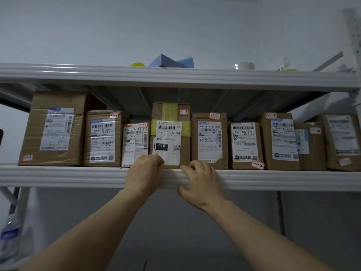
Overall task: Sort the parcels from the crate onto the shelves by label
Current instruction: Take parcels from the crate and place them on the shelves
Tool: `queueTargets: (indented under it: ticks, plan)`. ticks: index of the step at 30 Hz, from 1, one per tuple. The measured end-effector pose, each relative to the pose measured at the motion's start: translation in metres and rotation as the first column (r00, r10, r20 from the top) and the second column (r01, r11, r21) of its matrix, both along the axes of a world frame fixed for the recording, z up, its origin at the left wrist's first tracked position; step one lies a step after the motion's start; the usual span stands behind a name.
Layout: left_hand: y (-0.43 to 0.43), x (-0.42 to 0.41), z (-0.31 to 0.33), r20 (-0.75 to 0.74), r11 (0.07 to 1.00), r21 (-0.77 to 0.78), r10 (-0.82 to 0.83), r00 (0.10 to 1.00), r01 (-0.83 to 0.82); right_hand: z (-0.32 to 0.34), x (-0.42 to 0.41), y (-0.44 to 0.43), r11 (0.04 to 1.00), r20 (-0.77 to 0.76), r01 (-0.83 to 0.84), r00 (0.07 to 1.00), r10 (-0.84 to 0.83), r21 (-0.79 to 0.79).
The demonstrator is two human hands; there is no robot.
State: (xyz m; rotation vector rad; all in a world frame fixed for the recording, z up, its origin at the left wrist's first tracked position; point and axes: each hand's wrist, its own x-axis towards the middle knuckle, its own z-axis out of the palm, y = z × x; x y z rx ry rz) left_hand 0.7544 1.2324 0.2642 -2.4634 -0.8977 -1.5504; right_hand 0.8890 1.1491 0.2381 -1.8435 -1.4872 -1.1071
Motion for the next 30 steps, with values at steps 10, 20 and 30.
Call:
queueTargets:
  ticks: [10,20,30]
  plan:
    - [-0.054,-0.019,-0.077,-0.158,0.999,-0.053,0.001,0.987,-0.009,-0.085,-0.009,-0.046,0.989,0.024,-0.097,0.995,0.100,-0.110]
    - [-0.137,0.020,-0.208,-0.360,0.910,-0.313,-0.380,0.852,0.274,-0.202,-0.011,-0.213,0.839,-0.229,0.285,0.876,-0.425,-0.464]
    - [-0.312,-0.009,-0.323,-0.449,0.527,-0.571,-0.842,0.298,0.630,-0.308,-0.163,-0.394,0.637,-0.656,0.537,0.192,-0.730,-0.553]
